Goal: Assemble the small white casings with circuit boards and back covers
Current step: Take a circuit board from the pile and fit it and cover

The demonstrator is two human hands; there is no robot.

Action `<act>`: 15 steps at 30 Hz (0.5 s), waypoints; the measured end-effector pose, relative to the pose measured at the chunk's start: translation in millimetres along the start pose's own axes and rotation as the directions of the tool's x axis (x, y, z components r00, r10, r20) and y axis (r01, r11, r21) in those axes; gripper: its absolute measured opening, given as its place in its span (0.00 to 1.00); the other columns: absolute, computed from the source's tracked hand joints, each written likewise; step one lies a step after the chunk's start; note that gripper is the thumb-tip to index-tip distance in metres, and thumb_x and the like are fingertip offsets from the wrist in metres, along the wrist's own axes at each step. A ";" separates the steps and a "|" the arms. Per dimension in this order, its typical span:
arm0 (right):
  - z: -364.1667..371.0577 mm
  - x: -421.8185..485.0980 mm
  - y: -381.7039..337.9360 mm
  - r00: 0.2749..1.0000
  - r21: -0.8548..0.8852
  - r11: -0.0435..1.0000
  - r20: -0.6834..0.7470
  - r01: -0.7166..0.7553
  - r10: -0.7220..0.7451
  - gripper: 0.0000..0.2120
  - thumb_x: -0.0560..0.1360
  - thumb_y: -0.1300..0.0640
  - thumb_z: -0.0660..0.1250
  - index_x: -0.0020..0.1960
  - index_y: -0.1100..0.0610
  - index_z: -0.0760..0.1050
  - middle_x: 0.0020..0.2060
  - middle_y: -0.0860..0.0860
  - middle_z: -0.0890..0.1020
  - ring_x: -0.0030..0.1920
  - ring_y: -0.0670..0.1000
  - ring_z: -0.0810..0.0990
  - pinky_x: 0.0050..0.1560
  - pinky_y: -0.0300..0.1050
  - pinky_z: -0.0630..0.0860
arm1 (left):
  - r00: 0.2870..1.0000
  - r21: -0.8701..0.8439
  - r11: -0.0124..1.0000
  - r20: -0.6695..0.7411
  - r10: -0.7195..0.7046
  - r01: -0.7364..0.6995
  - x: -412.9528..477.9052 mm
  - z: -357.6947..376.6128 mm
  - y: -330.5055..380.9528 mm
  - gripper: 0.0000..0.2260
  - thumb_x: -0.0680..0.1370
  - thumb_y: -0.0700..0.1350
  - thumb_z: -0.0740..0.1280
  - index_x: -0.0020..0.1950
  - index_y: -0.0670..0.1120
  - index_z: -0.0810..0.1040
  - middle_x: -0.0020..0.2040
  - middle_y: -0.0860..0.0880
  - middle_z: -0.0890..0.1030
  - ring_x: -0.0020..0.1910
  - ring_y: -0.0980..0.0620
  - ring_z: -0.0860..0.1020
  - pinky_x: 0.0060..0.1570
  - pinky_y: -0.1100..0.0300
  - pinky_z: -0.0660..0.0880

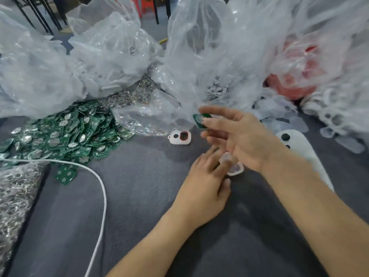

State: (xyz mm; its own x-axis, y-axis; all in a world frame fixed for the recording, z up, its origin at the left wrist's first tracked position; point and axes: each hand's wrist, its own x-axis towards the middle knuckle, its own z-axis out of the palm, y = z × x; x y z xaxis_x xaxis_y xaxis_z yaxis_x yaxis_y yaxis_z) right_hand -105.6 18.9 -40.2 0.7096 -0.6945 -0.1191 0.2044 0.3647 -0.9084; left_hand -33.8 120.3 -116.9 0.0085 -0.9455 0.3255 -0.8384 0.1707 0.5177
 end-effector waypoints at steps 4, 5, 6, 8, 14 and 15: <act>-55.3 -31.0 -1.0 0.974 -0.089 0.995 -0.224 -0.036 0.015 0.17 0.66 0.64 0.70 0.55 0.58 0.78 0.33 0.48 0.83 0.30 0.46 0.80 0.33 0.34 0.76 | 0.998 0.015 0.998 0.023 -0.060 0.060 -0.5 4.2 -0.5 0.20 0.75 0.38 0.66 0.67 0.45 0.75 0.66 0.48 0.75 0.71 0.46 0.67 0.70 0.50 0.64; -62.2 -35.1 2.4 0.963 -0.107 0.993 -0.269 -0.046 0.016 0.15 0.69 0.67 0.70 0.55 0.57 0.77 0.33 0.49 0.82 0.30 0.46 0.80 0.32 0.35 0.76 | 0.998 0.010 0.998 0.010 -0.064 0.064 -1.8 5.2 0.2 0.19 0.75 0.38 0.67 0.66 0.45 0.75 0.64 0.49 0.76 0.70 0.48 0.69 0.69 0.51 0.65; -65.6 -38.0 5.3 0.952 -0.121 0.991 -0.307 -0.059 0.019 0.13 0.71 0.68 0.69 0.53 0.56 0.75 0.33 0.51 0.82 0.29 0.46 0.79 0.32 0.35 0.77 | 0.998 0.001 0.998 -0.006 -0.066 0.066 -1.8 5.2 0.3 0.18 0.75 0.38 0.67 0.65 0.45 0.76 0.62 0.49 0.77 0.68 0.49 0.69 0.68 0.52 0.66; -66.7 -40.0 10.7 0.940 -0.169 0.982 -0.341 -0.087 0.025 0.11 0.72 0.69 0.69 0.50 0.57 0.73 0.34 0.54 0.81 0.29 0.47 0.79 0.31 0.37 0.78 | 0.996 0.001 0.997 -0.022 -0.082 0.082 -2.2 4.5 -0.1 0.16 0.75 0.39 0.68 0.63 0.46 0.78 0.60 0.50 0.78 0.65 0.50 0.72 0.65 0.53 0.69; -63.0 -43.7 16.0 0.945 -0.334 0.941 -0.323 -0.060 -0.054 0.11 0.73 0.69 0.69 0.51 0.57 0.75 0.39 0.58 0.80 0.31 0.50 0.82 0.35 0.40 0.80 | 0.994 0.066 0.996 -0.096 -0.059 0.066 -3.1 3.8 -1.3 0.10 0.72 0.43 0.74 0.53 0.47 0.82 0.47 0.52 0.77 0.48 0.52 0.74 0.47 0.55 0.75; -64.0 -44.6 15.3 0.943 -0.346 0.937 -0.323 -0.044 -0.075 0.11 0.73 0.69 0.69 0.51 0.57 0.76 0.40 0.58 0.80 0.32 0.50 0.82 0.36 0.40 0.80 | 0.993 0.067 0.996 -0.105 -0.057 0.064 -3.2 3.7 -0.6 0.08 0.72 0.43 0.75 0.50 0.47 0.82 0.45 0.53 0.76 0.46 0.52 0.73 0.45 0.56 0.74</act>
State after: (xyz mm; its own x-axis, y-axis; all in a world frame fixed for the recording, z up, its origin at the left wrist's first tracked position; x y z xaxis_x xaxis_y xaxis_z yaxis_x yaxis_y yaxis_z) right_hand -177.3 15.8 -74.4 0.4363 -0.8829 -0.1737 -0.0730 0.1577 -0.9848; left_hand -35.3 122.2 -121.2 0.1136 -0.9193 0.3768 -0.8706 0.0906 0.4835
